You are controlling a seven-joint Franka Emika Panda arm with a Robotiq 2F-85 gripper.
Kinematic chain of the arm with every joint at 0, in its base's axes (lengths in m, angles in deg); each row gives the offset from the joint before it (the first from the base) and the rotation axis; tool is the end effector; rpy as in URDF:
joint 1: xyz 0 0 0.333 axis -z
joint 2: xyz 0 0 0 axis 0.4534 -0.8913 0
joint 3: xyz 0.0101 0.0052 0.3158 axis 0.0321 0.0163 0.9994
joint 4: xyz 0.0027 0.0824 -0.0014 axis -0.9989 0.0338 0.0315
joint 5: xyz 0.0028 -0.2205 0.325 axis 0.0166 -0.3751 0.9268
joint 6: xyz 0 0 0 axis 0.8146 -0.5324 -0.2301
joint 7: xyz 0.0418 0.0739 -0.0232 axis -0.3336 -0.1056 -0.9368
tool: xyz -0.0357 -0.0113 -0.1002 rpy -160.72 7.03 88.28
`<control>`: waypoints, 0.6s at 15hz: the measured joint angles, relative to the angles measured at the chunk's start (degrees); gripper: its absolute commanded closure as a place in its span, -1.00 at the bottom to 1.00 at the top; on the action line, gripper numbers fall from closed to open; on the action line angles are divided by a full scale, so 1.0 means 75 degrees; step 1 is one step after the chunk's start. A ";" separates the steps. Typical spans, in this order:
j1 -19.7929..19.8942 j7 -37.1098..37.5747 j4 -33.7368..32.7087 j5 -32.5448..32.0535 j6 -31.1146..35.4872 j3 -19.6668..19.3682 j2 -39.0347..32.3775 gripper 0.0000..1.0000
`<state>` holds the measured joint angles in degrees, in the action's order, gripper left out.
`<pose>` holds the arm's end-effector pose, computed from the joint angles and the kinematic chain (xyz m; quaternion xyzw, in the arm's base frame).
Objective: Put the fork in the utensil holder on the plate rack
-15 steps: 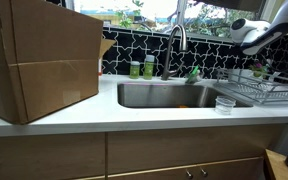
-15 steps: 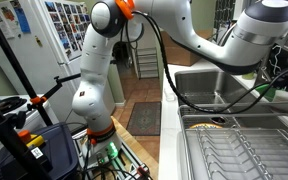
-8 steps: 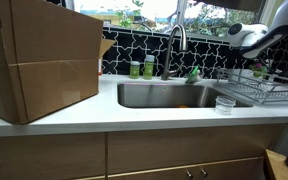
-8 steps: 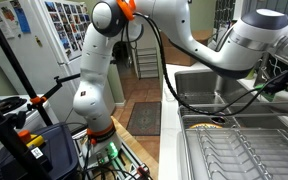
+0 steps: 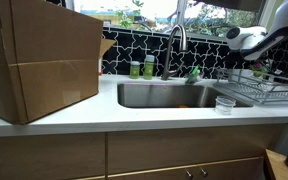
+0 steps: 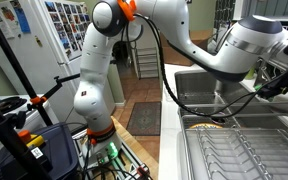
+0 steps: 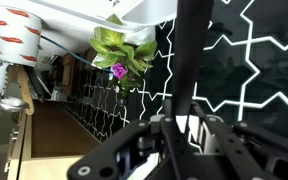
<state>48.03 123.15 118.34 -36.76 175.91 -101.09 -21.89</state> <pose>0.3945 -0.5687 0.4627 0.5360 -0.6227 0.3153 0.4750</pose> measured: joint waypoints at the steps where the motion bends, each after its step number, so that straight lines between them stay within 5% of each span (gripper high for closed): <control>1: 0.0000 0.0084 0.0012 -0.0110 -0.0085 0.0038 0.0007 0.90; 9: 0.0041 0.0647 0.0154 -0.0807 -0.0680 0.0408 0.0084 0.90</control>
<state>48.34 128.01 119.49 -42.81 170.81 -98.03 -21.26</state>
